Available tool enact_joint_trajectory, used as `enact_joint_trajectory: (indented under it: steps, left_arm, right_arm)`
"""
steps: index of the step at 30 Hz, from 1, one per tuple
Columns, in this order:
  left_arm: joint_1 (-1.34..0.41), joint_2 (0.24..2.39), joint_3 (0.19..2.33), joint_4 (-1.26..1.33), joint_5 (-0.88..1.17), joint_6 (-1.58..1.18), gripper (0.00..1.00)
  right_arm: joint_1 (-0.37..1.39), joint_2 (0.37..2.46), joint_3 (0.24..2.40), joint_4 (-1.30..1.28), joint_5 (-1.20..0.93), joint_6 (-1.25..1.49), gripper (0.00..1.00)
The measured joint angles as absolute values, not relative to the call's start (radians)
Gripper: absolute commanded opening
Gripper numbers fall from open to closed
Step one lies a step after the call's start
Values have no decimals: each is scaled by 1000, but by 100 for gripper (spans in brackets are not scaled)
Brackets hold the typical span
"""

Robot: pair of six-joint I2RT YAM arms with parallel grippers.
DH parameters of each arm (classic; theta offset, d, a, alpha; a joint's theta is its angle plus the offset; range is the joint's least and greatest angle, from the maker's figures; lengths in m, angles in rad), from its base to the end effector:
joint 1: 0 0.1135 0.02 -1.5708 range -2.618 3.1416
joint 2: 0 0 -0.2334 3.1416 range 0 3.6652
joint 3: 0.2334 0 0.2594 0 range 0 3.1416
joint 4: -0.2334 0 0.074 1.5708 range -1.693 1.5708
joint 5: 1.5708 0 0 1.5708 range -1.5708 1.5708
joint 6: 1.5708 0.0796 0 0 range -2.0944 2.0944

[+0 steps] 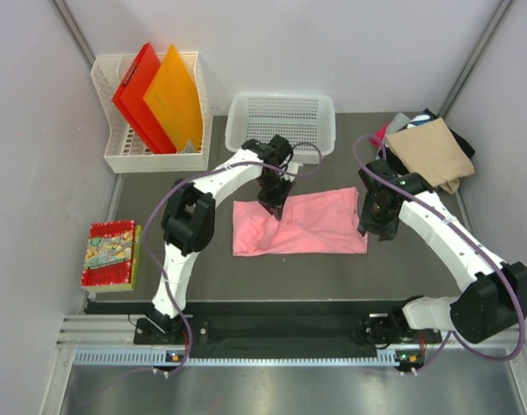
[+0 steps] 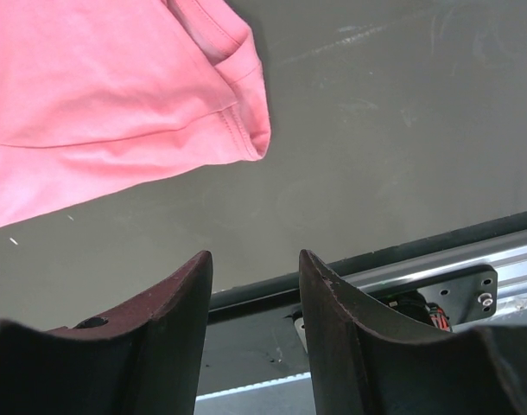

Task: Fold and stack the t-shirts
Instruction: Fold the folded rectangular tshirt in 1/3 of the way

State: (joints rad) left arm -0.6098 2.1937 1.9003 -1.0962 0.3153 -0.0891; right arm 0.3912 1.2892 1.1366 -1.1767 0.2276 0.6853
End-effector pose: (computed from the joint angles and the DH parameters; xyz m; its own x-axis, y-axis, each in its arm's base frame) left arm 0.3483 -0.2734 0.1403 -0.8557 0.4946 -0.1524 0.5162 0.7945 -0.3199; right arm 0.2379 0.0787 0.2115 -0.8985 0.2964 -0.3238 0.3192 0.9475 -0.0183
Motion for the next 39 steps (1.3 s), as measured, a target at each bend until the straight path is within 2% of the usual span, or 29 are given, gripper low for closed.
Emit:
enact_joint_trajectory:
  steps: [1, 2, 3, 4, 6, 12, 16, 19, 23, 27, 32, 39]
  left_arm:
    - [-614, 2201, 1911, -1097, 313, -89, 33]
    - [-617, 2210, 1919, -1095, 310, -90, 69]
    - [-620, 2216, 1927, -1095, 306, -89, 77]
    - [-621, 2219, 1930, -1093, 302, -89, 81]
    - [-621, 2220, 1931, -1095, 294, -100, 99]
    - [-603, 2194, 1919, -1085, 273, -102, 99]
    - [-538, 2081, 1811, -1058, 302, -101, 99]
    - [-419, 1966, 1674, -1023, 359, -85, 96]
    - [-286, 1884, 1480, -966, 366, -43, 94]
    - [-290, 1880, 1339, -928, 362, 1, 93]
    - [-318, 1886, 1336, -886, 382, 38, 90]
    - [-312, 1916, 1466, -866, 365, 84, 90]
  right_arm:
    - [393, 1289, 1137, -1177, 226, 685, 45]
    - [393, 1289, 1137, -1177, 226, 685, 46]
    - [393, 1289, 1137, -1177, 226, 685, 46]
    - [395, 1289, 1137, -1177, 225, 685, 46]
    - [397, 1289, 1137, -1178, 224, 685, 46]
    - [397, 1289, 1137, -1180, 223, 685, 46]
    - [413, 1289, 1141, -1185, 221, 685, 47]
    - [447, 1295, 1154, -1193, 213, 691, 47]
    - [572, 1346, 1188, -1186, 185, 733, 48]
    - [749, 1453, 1229, -1119, 117, 793, 48]
    - [873, 1610, 1275, -1002, 29, 846, 48]
    - [894, 1708, 1292, -822, -59, 891, 48]
